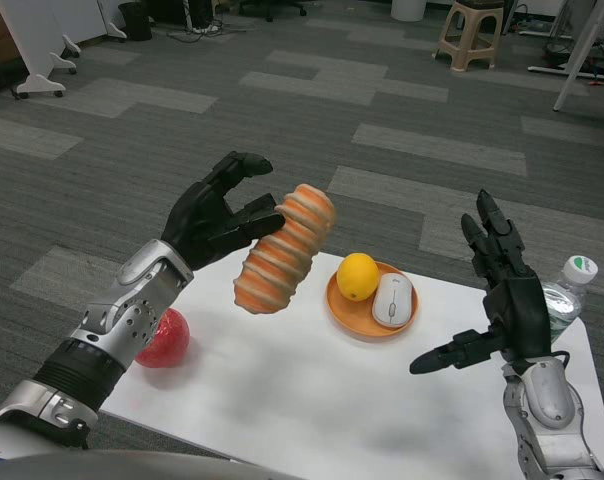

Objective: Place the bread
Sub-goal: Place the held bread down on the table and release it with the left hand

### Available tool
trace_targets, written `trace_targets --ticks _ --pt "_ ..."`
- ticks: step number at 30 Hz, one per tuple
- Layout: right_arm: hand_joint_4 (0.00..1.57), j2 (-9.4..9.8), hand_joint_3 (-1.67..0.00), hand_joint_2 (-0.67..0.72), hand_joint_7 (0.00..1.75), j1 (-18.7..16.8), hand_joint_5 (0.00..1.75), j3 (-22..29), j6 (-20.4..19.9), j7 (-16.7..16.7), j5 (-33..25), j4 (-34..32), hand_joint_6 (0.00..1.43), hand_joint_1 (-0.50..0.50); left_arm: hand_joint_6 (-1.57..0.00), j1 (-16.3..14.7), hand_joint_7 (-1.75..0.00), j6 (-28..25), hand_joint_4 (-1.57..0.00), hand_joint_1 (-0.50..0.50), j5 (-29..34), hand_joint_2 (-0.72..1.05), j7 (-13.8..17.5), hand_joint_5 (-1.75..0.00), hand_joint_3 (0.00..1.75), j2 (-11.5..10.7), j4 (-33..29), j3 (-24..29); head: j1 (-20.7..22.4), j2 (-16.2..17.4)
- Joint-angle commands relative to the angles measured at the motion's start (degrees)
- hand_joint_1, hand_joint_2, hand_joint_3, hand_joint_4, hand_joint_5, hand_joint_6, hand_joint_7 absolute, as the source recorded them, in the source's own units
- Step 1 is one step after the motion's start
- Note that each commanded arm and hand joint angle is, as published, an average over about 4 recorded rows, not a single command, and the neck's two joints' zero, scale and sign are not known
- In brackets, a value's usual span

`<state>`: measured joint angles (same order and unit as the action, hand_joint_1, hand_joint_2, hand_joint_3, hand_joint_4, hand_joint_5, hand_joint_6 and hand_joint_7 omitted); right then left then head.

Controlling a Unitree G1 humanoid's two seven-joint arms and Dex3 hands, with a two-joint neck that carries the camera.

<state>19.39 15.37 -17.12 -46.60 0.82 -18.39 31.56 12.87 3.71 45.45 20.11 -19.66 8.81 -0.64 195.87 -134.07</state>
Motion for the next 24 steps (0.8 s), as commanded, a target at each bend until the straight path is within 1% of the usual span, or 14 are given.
trace_targets --ticks 1,15,17,19,21,24 --pt "0.0 0.04 0.0 0.11 0.0 0.71 0.19 0.07 -0.16 -0.21 -0.5 -0.53 0.0 -0.33 -0.12 -0.66 -1.68 0.25 -0.86 -0.17 -0.28 1.05 -0.16 -1.75 0.09 -0.05 -0.37 0.38 0.02 0.01" --pt "0.0 0.04 0.0 0.09 0.0 0.71 0.19 0.07 -0.16 -0.21 -0.55 -0.53 0.0 -0.33 -0.12 -0.66 -1.68 0.25 -0.86 -0.17 -0.28 1.05 -0.16 -1.75 0.09 -0.03 -0.37 0.38 0.05 0.0" --pt "0.0 0.04 0.0 0.12 0.0 0.71 0.19 0.07 -0.16 -0.21 -0.53 -0.53 0.0 -0.33 -0.12 -0.66 -1.68 0.27 -0.86 -0.17 -0.28 1.05 -0.16 -1.75 0.09 -0.03 -0.37 0.38 0.05 0.0" --pt "0.0 0.04 0.0 0.12 0.0 0.71 0.19 0.07 -0.16 -0.21 -0.5 -0.53 0.0 -0.33 -0.12 -0.64 -1.68 0.29 -0.86 -0.17 -0.28 1.05 -0.16 -1.75 0.09 -0.03 -0.37 0.38 0.05 0.0" --pt "0.0 0.04 0.0 0.09 0.0 0.71 0.19 0.07 -0.16 -0.21 -0.5 -0.56 0.0 -0.33 -0.12 -0.61 -1.68 0.27 -0.86 -0.17 -0.28 1.05 -0.16 -1.75 0.09 -0.03 -0.37 0.38 -0.02 0.05" --pt "0.0 0.04 0.0 0.09 0.0 0.71 0.19 0.07 -0.16 -0.21 -0.5 -0.62 0.0 -0.33 -0.12 -0.66 -1.68 0.25 -0.86 -0.17 -0.28 1.05 -0.16 -1.75 0.09 -0.03 -0.37 0.38 -0.02 0.03"
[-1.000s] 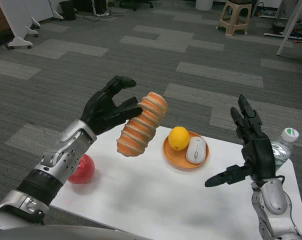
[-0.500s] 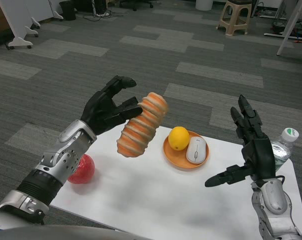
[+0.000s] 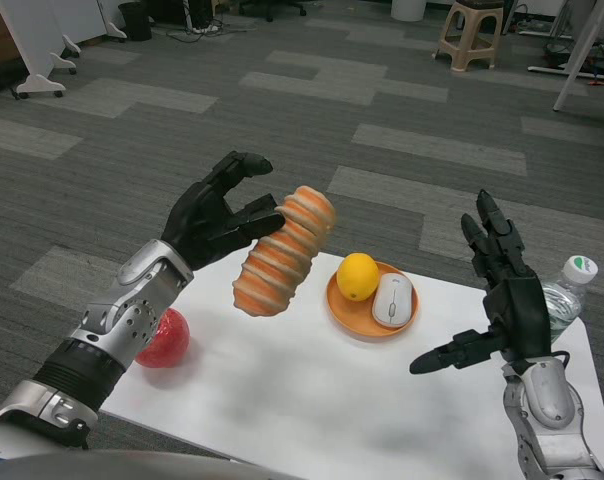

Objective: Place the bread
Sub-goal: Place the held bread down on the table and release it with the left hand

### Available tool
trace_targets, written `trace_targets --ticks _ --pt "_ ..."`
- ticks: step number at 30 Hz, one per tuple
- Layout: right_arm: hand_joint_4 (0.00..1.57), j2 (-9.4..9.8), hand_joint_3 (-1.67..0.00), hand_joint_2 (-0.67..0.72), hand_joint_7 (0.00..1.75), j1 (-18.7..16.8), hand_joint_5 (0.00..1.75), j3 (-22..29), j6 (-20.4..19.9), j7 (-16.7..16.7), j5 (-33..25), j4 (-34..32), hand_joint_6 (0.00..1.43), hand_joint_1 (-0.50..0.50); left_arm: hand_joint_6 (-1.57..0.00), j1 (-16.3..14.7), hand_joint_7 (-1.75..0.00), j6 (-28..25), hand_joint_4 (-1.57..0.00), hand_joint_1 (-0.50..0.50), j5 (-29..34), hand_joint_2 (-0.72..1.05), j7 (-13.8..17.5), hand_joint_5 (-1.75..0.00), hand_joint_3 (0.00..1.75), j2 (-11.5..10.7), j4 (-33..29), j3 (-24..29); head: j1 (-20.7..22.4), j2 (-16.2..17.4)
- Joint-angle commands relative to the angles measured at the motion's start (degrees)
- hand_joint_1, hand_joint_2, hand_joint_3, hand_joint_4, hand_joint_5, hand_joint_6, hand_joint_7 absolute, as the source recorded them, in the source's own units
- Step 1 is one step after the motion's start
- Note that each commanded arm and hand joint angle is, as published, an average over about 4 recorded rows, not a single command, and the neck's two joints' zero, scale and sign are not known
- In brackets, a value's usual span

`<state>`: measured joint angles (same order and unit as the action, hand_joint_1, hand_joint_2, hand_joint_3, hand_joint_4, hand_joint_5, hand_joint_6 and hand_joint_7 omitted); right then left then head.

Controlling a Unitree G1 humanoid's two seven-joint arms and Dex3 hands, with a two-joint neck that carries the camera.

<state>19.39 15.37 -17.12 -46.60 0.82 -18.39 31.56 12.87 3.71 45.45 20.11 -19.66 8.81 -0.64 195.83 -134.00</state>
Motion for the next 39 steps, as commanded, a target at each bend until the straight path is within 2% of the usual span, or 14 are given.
trace_targets --ticks 1,6,15,20,25,30,33,37,39 --pt "0.0 0.04 0.0 0.09 0.0 0.71 0.19 0.07 -0.16 -0.21 -0.5 -0.62 0.0 -0.33 -0.12 -0.66 -1.68 0.25 -0.86 -0.17 -0.27 1.05 -0.16 -1.75 0.09 -0.03 -0.37 0.38 0.04 -0.06" --pt "0.0 0.04 0.0 0.15 0.0 0.69 0.19 0.09 -0.16 -0.21 -0.55 -0.62 0.0 -0.33 -0.12 -0.57 -1.68 -0.08 -0.86 -0.17 -3.61 1.05 -0.16 -1.75 0.09 -0.25 0.36 0.51 0.05 -0.08" --pt "0.0 0.04 0.0 0.09 0.0 0.71 0.19 0.07 -0.16 -0.21 -0.55 -0.58 0.0 -0.33 -0.12 -0.26 -1.68 -0.28 -0.85 -0.17 -7.66 1.05 -0.16 -1.75 0.09 -0.34 6.05 -0.46 0.2 0.13" --pt "0.0 0.04 0.0 0.14 0.0 0.71 0.19 0.07 -0.16 -0.21 -0.52 -0.53 0.0 -0.33 -0.13 0.13 -1.68 -0.22 -0.86 -0.17 -9.09 1.05 -0.16 -1.75 0.09 -0.43 9.54 -0.98 0.22 0.14" --pt "0.0 0.04 0.0 0.12 0.0 0.71 0.19 0.07 -0.16 -0.21 -0.5 -0.44 0.0 -0.33 -0.13 1.61 -1.68 -0.15 -0.84 -0.17 -13.13 1.05 -0.16 -1.75 0.09 -0.49 15.14 -2.17 0.19 0.22" --pt "0.0 0.04 0.0 0.12 0.0 0.67 0.19 -0.02 -0.16 -0.21 -0.5 -0.44 0.0 -0.33 -0.13 4.62 -1.68 0.95 -0.83 -0.17 -16.27 1.05 -0.16 -1.75 0.09 -0.43 23.36 -4.9 0.17 0.29" --pt "0.0 0.04 0.0 0.11 0.0 0.69 0.19 -0.02 -0.16 -0.21 -0.52 -0.42 0.0 -0.33 -0.13 6.09 -1.68 1.98 -0.82 -0.17 -17.44 1.05 -0.16 -1.75 0.09 -0.18 27.69 -6.06 0.11 0.33" --pt "0.0 0.04 0.0 0.15 0.0 0.71 0.19 -0.02 -0.16 -0.21 -0.57 -0.36 0.0 -0.33 -0.13 7.69 -1.68 2.73 -0.82 -0.17 -19.9 1.05 -0.16 -1.75 0.09 0.36 33.03 -6.7 0.13 0.33" --pt "0.0 0.04 0.0 0.12 0.0 0.69 0.19 -0.02 -0.16 -0.21 -0.55 -0.36 0.0 -0.33 -0.13 8.26 -1.68 3.04 -0.82 -0.17 -20.78 1.05 -0.18 -1.75 0.09 0.63 35.14 -6.85 0.13 0.33"
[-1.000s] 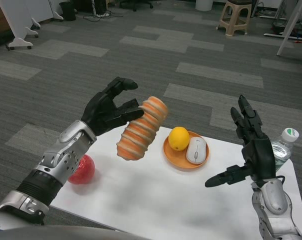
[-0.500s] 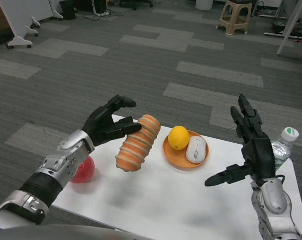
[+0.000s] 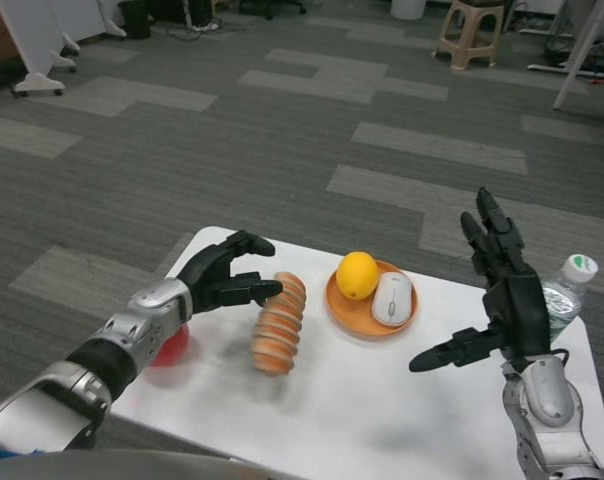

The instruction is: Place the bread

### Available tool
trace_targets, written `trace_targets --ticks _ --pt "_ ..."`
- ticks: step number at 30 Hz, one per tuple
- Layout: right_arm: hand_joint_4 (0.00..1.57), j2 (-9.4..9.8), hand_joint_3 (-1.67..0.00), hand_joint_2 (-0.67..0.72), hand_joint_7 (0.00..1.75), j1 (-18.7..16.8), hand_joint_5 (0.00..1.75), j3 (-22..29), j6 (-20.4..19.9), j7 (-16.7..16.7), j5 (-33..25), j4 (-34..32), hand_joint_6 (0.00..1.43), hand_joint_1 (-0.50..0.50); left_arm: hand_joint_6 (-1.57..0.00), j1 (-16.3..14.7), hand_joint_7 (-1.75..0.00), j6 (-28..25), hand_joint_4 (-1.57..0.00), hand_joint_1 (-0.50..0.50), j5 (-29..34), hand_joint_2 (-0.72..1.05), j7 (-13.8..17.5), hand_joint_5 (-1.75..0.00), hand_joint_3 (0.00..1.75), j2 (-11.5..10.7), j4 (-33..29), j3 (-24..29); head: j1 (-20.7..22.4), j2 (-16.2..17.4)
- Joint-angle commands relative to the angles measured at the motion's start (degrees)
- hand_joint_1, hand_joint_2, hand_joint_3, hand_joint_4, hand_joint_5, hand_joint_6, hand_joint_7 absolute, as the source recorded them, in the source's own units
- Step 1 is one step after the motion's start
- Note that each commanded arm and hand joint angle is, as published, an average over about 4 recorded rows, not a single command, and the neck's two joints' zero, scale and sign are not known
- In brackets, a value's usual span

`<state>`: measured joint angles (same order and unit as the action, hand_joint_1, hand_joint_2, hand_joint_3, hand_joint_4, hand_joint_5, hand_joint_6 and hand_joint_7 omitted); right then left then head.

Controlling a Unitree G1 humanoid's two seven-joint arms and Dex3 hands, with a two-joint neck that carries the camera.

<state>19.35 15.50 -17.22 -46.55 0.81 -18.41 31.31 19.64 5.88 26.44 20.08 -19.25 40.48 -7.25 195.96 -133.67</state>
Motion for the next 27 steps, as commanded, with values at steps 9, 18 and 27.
trace_targets --ticks 9,18,27 --pt "0.0 0.08 0.0 0.14 0.0 0.58 0.19 -0.09 -0.2 -0.19 -0.57 -0.02 0.0 -0.33 -0.13 3.12 -1.68 2.41 -0.82 -0.17 -3.83 1.05 -0.57 -1.75 0.09 1.04 10.82 -1.28 0.11 0.06" --pt "0.0 0.08 0.0 0.15 0.0 0.58 0.19 -0.14 -0.2 -0.19 -0.57 0.05 0.0 -0.33 -0.13 3.21 -1.68 2.65 -0.82 -0.17 -3.94 1.05 -0.57 -1.75 0.09 1.15 12.38 -1.45 0.11 0.06" --pt "0.0 -0.08 0.0 0.15 0.0 0.58 0.19 0.12 -0.2 -0.19 -0.55 0.07 0.0 -0.33 -0.11 3.17 -1.66 3.16 -0.74 -0.16 -2.65 1.05 -0.57 -1.75 0.09 1.24 12.51 -1.15 0.69 -2.56"
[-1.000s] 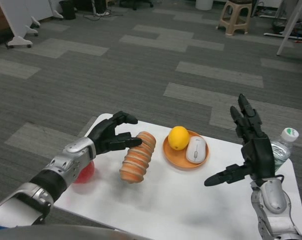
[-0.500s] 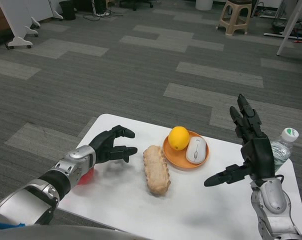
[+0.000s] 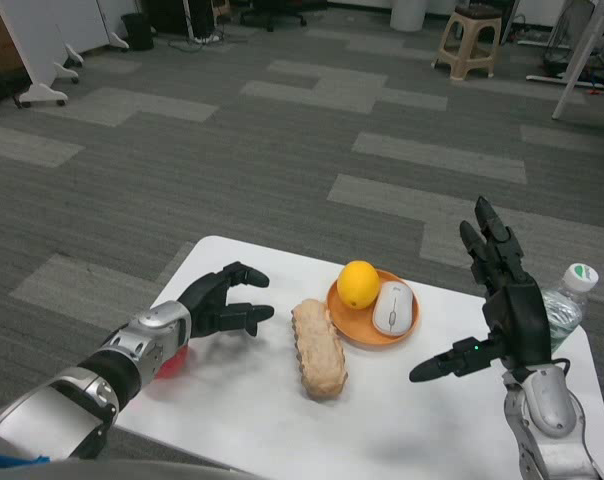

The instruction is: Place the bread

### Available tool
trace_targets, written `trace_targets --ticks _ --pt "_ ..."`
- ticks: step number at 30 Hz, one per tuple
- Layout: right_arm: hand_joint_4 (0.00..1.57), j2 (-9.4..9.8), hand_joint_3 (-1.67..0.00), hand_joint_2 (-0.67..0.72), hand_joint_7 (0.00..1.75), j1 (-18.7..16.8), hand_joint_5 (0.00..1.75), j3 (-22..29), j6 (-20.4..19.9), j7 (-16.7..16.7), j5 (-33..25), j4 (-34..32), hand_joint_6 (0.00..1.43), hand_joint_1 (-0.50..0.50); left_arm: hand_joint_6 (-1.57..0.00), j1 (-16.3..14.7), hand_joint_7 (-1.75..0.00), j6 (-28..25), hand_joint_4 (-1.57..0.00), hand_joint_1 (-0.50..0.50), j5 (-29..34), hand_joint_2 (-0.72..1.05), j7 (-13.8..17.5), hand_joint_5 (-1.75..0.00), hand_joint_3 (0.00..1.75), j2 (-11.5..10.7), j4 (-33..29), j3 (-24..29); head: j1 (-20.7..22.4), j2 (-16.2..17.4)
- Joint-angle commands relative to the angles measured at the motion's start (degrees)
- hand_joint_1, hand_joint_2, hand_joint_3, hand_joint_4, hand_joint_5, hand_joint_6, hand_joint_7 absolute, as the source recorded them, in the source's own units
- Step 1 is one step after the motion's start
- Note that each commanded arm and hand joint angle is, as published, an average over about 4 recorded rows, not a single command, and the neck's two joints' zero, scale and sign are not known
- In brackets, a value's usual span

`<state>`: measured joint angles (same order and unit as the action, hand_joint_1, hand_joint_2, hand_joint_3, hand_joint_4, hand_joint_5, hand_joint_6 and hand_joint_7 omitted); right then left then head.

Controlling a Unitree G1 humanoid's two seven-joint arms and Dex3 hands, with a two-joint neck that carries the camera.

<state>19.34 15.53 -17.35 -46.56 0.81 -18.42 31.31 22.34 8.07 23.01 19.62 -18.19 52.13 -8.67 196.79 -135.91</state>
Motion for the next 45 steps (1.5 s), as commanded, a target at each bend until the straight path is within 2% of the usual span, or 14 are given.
trace_targets --ticks 1,2,4,5,6,8,9,11,12,15,17,23,29,45 --pt "0.0 -0.09 0.0 0.14 0.0 0.56 0.19 0.3 -0.2 -0.19 -0.52 0.06 0.0 -0.33 -0.08 0.43 -1.62 1.34 -0.63 -0.14 1.33 1.05 -0.11 -1.75 0.09 0.17 0.86 0.27 -0.03 -0.5" --pt "0.0 -0.11 0.0 0.12 0.0 0.56 0.19 0.28 -0.2 -0.19 -0.52 0.04 0.0 -0.33 -0.05 0.27 -1.59 1.89 -0.52 -0.12 2.41 1.05 -0.11 -1.75 0.09 0.17 0.86 0.18 -0.15 -0.41" --pt "0.0 -0.16 0.0 0.11 0.0 0.56 0.19 0.26 -0.2 -0.19 -0.55 0.0 0.0 -0.33 0.0 -0.08 -1.34 3.03 -0.2 0.05 4.63 1.05 -0.11 -1.75 0.09 0.15 0.86 -0.06 -0.41 -0.31" --pt "0.0 -0.18 0.0 0.11 0.0 0.56 0.19 0.26 -0.2 -0.19 -0.57 -0.02 0.0 -0.33 0.0 -0.28 -1.22 3.62 -0.1 0.12 5.77 1.05 -0.11 -1.75 0.09 0.12 0.86 -0.21 -0.56 -0.27" --pt "0.0 -0.18 0.0 0.11 0.0 0.56 0.19 0.26 -0.2 -0.19 -0.55 -0.07 0.0 -0.33 0.0 -0.56 -1.01 4.1 -0.01 0.2 6.89 1.05 -0.06 -1.57 0.09 0.06 0.82 -0.47 -0.47 -0.54" --pt "0.0 -0.18 0.0 0.09 0.0 0.56 0.19 0.28 -0.2 -0.19 -0.5 -0.18 0.0 -0.33 0.0 -1.18 -0.75 4.87 0.0 0.24 8.74 1.05 0.03 -1.15 0.09 -0.05 0.53 -0.83 -0.26 -0.86" --pt "0.0 -0.18 0.0 0.09 0.0 0.56 0.19 0.3 -0.2 -0.19 -0.48 -0.24 0.0 -0.33 0.0 -1.51 -0.58 5.16 0.0 0.22 9.46 1.03 0.07 -0.82 0.09 -0.1 0.29 -0.91 -0.11 -0.92" --pt "0.0 -0.22 0.0 0.09 0.0 0.56 0.17 0.26 -0.2 -0.19 -0.48 -0.29 0.0 -0.33 0.0 -2.21 -0.38 5.6 0.0 0.11 9.82 0.94 0.16 -0.49 0.09 -0.1 -0.94 -0.56 0.0 -0.64" --pt "0.0 -0.24 0.0 0.09 0.0 0.56 0.17 0.21 -0.2 -0.19 -0.48 -0.29 0.0 -0.33 0.0 -2.61 -0.26 5.86 0.0 -0.01 9.97 0.8 0.2 -0.28 0.09 -0.12 -1.73 -0.32 -0.02 -0.43" --pt "0.0 -0.31 0.0 0.09 0.0 0.58 0.19 -0.12 -0.2 -0.19 -0.48 -0.29 0.0 -0.33 0.0 -4.1 -0.1 8.21 0.0 -0.37 11.57 0.21 0.18 -0.03 0.09 -0.31 -4.96 0.18 -0.12 -0.68" --pt "0.0 -0.42 0.0 0.09 0.0 0.64 0.19 -0.23 -0.2 -0.19 -0.48 -0.29 0.0 -0.33 0.0 -4.69 -0.07 10.35 0.0 -0.47 12.37 -0.1 0.07 0.0 0.09 -0.36 -6.34 0.25 -0.06 -1.1" --pt "0.0 -0.79 0.0 0.09 0.0 1.08 0.19 -0.23 -0.2 -0.19 -0.48 -0.2 0.0 -0.33 0.0 -5.11 -0.07 13.6 0.0 -0.5 13.2 -0.59 -0.24 0.0 0.09 -0.71 -9.95 0.18 -0.63 -1.19" --pt "0.0 -1.28 0.0 0.09 0.0 1.43 0.19 -0.23 -0.2 -0.19 -0.48 -0.2 0.0 -0.33 0.0 -5.11 -0.05 16.67 0.0 -0.5 16.28 -0.64 -0.81 0.0 0.07 -1.5 -15.26 -0.21 -0.72 -1.27" --pt "0.0 -1.32 0.0 0.09 0.0 2.82 0.19 -0.14 -0.2 -0.19 -0.48 -0.18 0.0 -0.33 0.0 -5.9 0.0 17.0 0.0 -0.5 20.96 -0.64 -0.81 0.0 0.07 -2.89 -27.63 0.1 -1.21 -1.43"
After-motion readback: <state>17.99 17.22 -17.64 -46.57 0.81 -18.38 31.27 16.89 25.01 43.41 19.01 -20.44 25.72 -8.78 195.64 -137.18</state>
